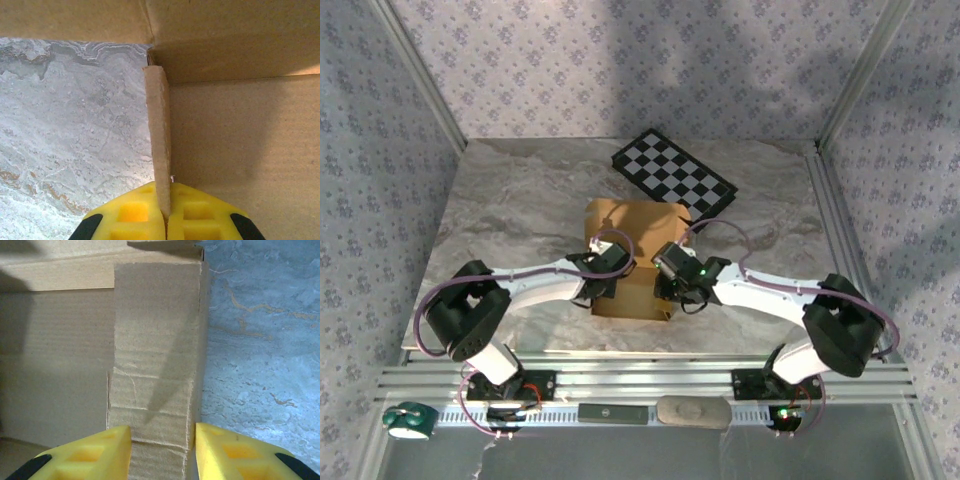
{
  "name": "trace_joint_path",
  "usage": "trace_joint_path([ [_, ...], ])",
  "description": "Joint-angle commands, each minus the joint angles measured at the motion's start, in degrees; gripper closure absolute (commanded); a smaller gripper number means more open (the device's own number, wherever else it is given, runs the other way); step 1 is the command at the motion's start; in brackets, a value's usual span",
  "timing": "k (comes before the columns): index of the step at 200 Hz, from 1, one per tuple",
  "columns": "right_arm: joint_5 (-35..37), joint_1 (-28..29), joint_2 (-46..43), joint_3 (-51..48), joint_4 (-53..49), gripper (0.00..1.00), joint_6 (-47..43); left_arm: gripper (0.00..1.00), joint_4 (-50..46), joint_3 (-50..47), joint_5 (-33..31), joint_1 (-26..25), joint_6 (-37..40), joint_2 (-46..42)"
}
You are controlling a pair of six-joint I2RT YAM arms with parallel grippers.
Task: Fold the paper box
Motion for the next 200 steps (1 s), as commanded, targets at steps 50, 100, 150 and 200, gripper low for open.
trace_joint_path([
  [50,5.1,3.1,3.0,4.5,-6.7,0.61,-2.3,1.00,4.8,-3.0,-2.8,-1.3,-0.1,-1.1],
  [100,7.1,4.9,3.2,6.1,-9.4,0.62,-2.5,1.00,3.8,-1.9,-3.2,-1.3,-0.6,0.5],
  [150,9.2,4.6,3.4,5.0,-10.5,0.70,-2.7,0.99,2.3,-0.5,-2.9,-1.3,-0.3,-0.2],
  [200,8.0,3.9,3.5,3.3,-7.3,0.71,-2.4,0.71,1.3,-1.7,-0.5,-1.3,-0.5,-7.3],
])
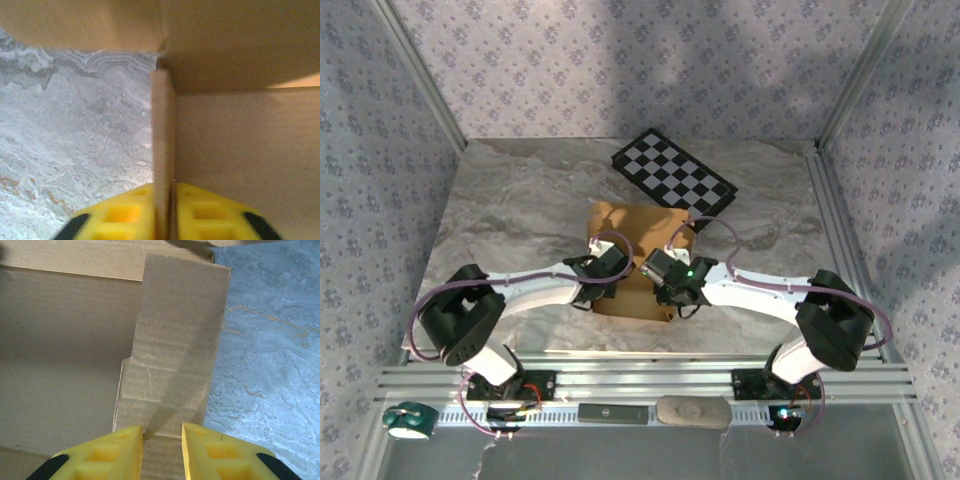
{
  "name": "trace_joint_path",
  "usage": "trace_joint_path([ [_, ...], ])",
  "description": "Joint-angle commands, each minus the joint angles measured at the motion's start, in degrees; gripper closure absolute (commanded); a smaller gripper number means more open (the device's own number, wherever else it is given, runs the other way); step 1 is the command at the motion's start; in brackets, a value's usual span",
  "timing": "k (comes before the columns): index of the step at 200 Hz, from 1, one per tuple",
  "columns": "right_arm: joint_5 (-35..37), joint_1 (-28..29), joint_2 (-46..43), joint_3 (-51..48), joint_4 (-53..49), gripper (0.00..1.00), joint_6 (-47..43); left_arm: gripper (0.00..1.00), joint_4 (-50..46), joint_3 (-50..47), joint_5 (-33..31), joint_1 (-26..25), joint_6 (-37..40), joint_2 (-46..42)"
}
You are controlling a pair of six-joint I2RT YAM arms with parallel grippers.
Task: Fold the paper box
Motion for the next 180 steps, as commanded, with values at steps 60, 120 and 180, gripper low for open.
trace_joint_path([
  [60,0.1,-0.6,0.8,-1.1,1.7,0.70,0.0,0.67,-8.6,-3.1,0.9,-0.9,-5.3,-19.1],
  [120,-0.6,-0.6,1.0,-0.5,2.9,0.70,-0.2,0.66,-10.8,-8.5,16.4,-12.7,-14.1,-25.5],
  [180,-0.7,-0.9,1.2,-0.3,2.9,0.69,-0.1,0.64,-7.1,-2.9,-2.4,-29.7,-3.3,-13.2],
])
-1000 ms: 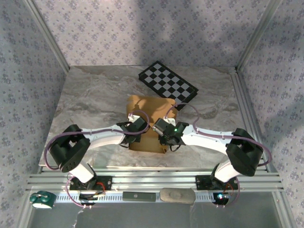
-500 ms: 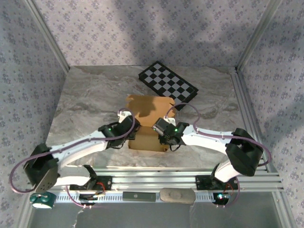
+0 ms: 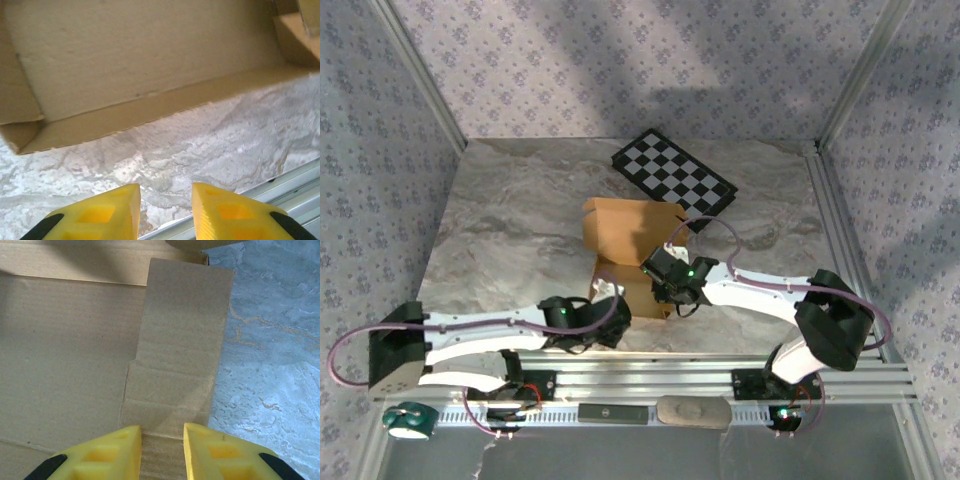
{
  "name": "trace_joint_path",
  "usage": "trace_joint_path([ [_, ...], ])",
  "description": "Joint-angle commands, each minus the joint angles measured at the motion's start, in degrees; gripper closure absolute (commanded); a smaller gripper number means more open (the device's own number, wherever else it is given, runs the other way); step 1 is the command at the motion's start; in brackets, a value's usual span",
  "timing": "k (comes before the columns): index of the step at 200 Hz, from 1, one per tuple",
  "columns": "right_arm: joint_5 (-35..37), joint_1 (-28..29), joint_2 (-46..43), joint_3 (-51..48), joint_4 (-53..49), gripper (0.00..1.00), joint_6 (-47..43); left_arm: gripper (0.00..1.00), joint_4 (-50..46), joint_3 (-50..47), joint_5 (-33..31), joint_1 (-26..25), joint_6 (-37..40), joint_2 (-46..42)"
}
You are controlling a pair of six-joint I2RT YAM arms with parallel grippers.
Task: Fold the paper box
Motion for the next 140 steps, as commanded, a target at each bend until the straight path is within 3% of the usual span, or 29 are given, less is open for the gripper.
trace_joint_path([
  [1,-0.1,-0.3,1.1,0.2,-0.4,0.70,-0.2,0.64,2.1,4.4,-12.2,-6.1,9.8,5.1],
  [18,-0.1,-0.5,1.2,0.4,-0.6,0.69,-0.3,0.61,4.5,6.3,-15.8,-8.0,19.0,10.4],
  [50,-0.5,-1.1,1.5,0.4,-0.5,0.69,-0.6,0.58,2.9,12.1,-19.8,-7.9,28.2,18.3],
  [96,-0.8,-1.3,1.5,0.8,-0.5,0.69,-0.9,0.56,6.7,11.3,-12.3,-7.8,41.8,18.9],
  [140,-1.0,-1.7,1.6,0.8,-0.3,0.69,-1.1,0.56,5.8,11.5,-2.6,-4.3,46.7,18.2],
])
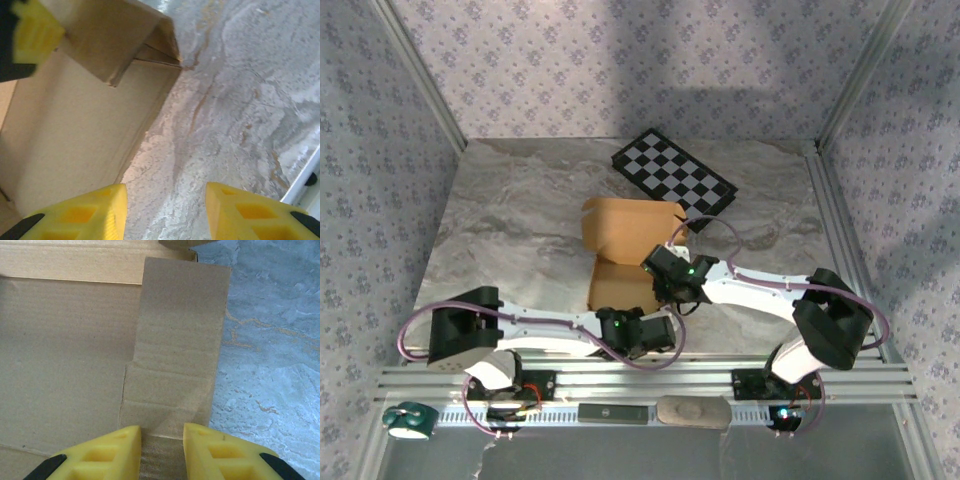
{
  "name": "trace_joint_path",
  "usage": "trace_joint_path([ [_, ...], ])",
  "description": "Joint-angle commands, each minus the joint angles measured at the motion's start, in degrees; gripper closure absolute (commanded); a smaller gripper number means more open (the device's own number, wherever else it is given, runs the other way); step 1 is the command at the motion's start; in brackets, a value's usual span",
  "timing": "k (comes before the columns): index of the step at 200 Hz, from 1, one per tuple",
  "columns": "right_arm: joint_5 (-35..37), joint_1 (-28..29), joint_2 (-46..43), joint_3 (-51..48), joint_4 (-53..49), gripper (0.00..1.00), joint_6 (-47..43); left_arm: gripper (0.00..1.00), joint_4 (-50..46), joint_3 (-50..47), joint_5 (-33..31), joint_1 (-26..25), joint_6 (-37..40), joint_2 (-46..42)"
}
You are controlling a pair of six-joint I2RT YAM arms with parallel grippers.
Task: Fold the paper box
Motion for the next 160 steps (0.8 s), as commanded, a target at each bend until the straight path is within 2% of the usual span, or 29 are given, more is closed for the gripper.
trace_joint_path([
  [1,-0.2,-0.5,1.2,0.8,-0.3,0.69,-0.6,0.56,0.0,0.8,6.1,2.4,5.6,-1.0],
  [41,-0.4,-0.6,1.7,1.0,0.0,0.69,-0.9,0.56,-0.4,1.3,9.8,8.2,9.5,-0.5],
  [66,-0.5,-0.7,1.8,1.1,0.1,0.69,-0.9,0.57,-1.6,1.7,15.2,9.9,11.6,0.4],
  [106,-0.6,-1.0,1.9,1.3,0.2,0.69,-1.0,0.59,-2.7,2.9,18.3,13.3,13.3,2.0],
  [160,-0.9,-1.3,2.2,2.0,0.4,0.69,-1.5,0.55,-6.3,5.9,23.1,14.1,14.3,5.4],
])
